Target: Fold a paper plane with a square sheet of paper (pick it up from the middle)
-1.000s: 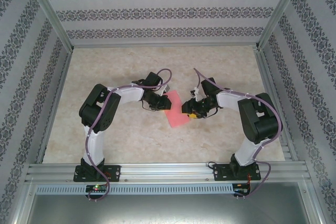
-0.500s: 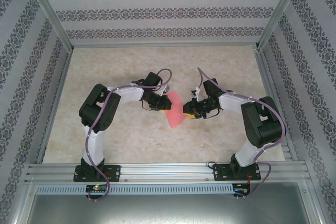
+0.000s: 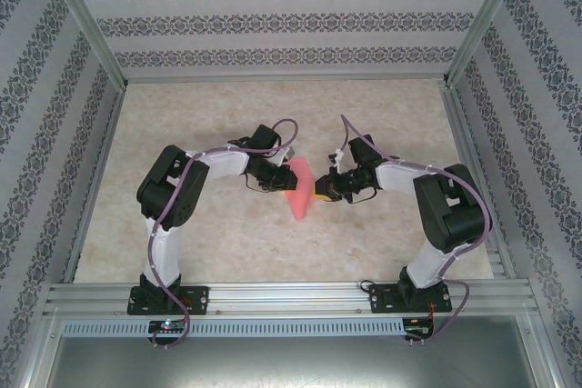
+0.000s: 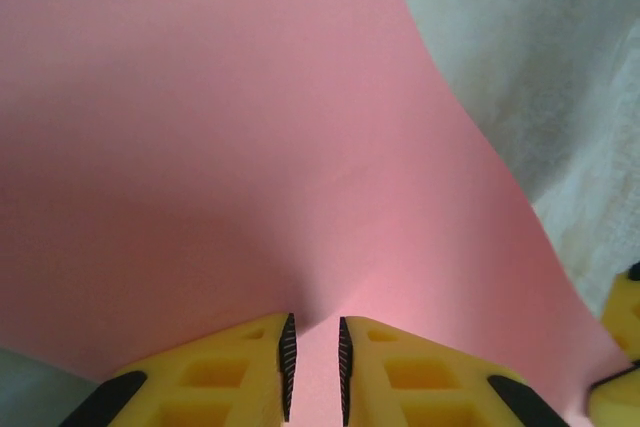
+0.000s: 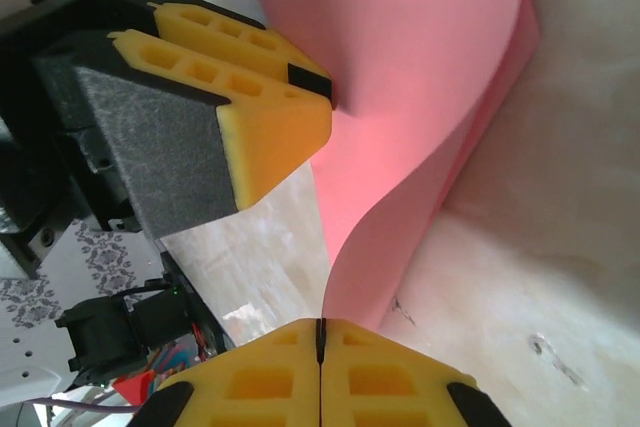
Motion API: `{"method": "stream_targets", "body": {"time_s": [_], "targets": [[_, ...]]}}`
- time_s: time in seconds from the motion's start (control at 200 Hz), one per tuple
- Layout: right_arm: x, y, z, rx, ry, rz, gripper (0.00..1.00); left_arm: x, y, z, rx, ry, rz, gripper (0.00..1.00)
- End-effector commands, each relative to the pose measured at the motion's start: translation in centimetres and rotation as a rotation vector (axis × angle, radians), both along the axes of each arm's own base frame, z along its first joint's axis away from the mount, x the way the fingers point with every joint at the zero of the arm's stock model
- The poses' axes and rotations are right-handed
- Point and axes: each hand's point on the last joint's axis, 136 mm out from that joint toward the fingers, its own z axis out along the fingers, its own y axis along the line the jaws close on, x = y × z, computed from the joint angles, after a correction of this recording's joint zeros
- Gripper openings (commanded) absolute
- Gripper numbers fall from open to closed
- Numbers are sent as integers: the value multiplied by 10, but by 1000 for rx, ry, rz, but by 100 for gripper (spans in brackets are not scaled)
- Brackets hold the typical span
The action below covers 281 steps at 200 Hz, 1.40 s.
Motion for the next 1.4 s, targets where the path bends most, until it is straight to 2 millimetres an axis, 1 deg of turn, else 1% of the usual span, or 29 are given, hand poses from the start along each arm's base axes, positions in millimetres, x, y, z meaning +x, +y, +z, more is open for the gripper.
{"method": "stream_targets", "body": {"time_s": [0.0,0.1,0.22,0.33,0.55,0.679,0.749,0.849,0.929,1.084,1.399], "targets": [[9,13,3,39,-7,14,6,-12,11,-13,47,51,-13,24],[12,19,0,39,-5,17,6,-11,11,-12,43,49,-12,24],[15,21,-7,26,6,12,6,-12,10,-10,33,51,-13,24],[19,24,-12,14,9,13,6,-10,7,-4,16,47,-12,24],[20,28,-23,-26,22,32,6,-5,6,17,-25,20,-3,25],[20,29,-28,-46,31,41,6,-1,11,31,-41,-2,10,25],[20,30,-31,-56,35,45,6,0,16,34,-35,-10,15,25],[20,31,-32,-63,36,51,7,1,24,32,-27,-8,23,25],[20,31,-33,-67,38,54,7,2,28,25,-21,4,26,25],[20,33,-35,-79,40,62,8,3,25,12,-28,32,21,24],[19,36,-39,-100,44,74,10,2,24,2,-28,54,15,23]]}}
